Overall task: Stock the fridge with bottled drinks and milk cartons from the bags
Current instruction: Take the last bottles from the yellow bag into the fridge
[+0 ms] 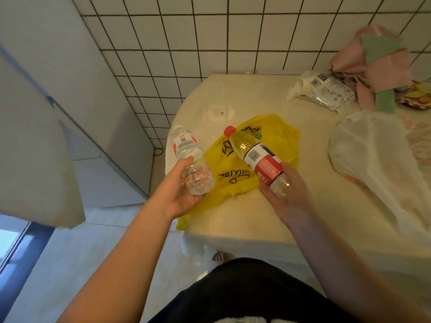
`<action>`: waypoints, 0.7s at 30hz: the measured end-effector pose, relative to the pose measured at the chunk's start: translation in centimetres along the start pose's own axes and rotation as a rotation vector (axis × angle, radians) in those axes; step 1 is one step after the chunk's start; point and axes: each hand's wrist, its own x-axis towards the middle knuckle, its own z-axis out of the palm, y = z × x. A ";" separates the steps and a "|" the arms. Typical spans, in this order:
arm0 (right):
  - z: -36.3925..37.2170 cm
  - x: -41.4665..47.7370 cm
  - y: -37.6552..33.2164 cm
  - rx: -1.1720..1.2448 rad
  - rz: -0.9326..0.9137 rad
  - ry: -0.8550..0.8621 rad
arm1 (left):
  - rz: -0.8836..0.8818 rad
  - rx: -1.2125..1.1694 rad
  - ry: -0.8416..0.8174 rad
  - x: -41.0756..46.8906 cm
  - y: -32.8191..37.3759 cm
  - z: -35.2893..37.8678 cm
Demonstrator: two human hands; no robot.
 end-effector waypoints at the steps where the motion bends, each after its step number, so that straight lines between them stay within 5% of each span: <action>1: -0.1 -0.9 0.1 0.036 0.048 -0.001 | 0.001 -0.004 -0.005 -1.3 -1.1 0.1; 12: -3.1 -11.0 6.4 -0.052 0.432 -0.356 | 0.034 -0.023 0.081 -12.9 -13.2 -5.5; 21: -0.4 -15.3 14.2 -0.438 0.295 -0.554 | 0.145 -0.004 0.193 -21.5 -16.9 -13.1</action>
